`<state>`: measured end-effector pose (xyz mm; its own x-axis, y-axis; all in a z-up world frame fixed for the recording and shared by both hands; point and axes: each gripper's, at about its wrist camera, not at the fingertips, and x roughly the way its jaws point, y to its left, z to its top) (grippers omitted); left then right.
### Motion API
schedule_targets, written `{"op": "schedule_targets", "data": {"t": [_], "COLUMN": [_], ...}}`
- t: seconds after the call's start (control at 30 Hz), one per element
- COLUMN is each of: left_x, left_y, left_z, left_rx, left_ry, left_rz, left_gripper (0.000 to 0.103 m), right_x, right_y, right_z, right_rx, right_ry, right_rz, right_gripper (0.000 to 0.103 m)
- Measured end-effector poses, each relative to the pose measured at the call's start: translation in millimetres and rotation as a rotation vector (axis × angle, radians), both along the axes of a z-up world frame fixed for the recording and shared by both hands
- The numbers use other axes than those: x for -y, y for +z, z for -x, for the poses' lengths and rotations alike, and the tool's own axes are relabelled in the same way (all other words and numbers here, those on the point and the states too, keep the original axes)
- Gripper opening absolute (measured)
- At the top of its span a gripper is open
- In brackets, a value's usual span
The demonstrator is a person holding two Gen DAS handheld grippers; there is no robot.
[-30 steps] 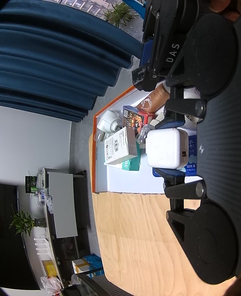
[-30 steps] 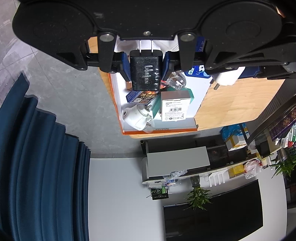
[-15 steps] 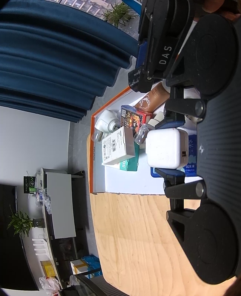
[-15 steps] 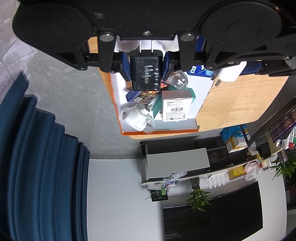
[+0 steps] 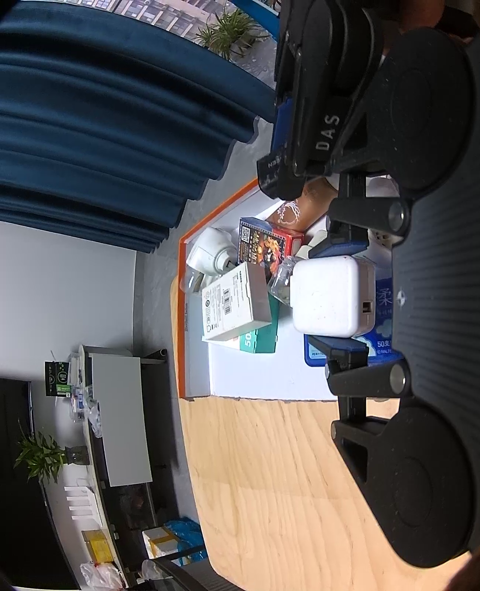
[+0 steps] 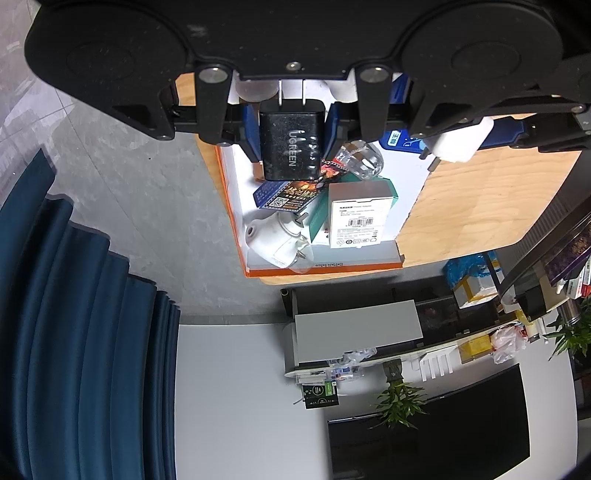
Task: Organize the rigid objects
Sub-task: 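Lower both chargers into the lid and open both tools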
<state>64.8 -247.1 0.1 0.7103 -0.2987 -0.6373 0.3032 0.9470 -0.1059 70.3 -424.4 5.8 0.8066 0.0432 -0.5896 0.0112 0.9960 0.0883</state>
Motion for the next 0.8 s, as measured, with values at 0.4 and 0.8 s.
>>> {"op": "schedule_targets", "data": {"t": [0.4, 0.8], "left_x": [5.2, 11.9], "left_y": [-6.9, 19.3], "left_z": [-13.4, 7.6], "left_rx": [-0.011, 0.062], "left_ry": [-0.013, -0.027], "left_rz": [-0.016, -0.03], "left_gripper": [0.042, 0.096], "right_x": [7.5, 18.2], "right_y": [-6.9, 27.5], "right_z": [-13.7, 16.7], "right_rx": [-0.014, 0.069], "right_ry": [-0.034, -0.065], "right_rz": [-0.02, 0.002], "right_gripper": [0.05, 0.07]}}
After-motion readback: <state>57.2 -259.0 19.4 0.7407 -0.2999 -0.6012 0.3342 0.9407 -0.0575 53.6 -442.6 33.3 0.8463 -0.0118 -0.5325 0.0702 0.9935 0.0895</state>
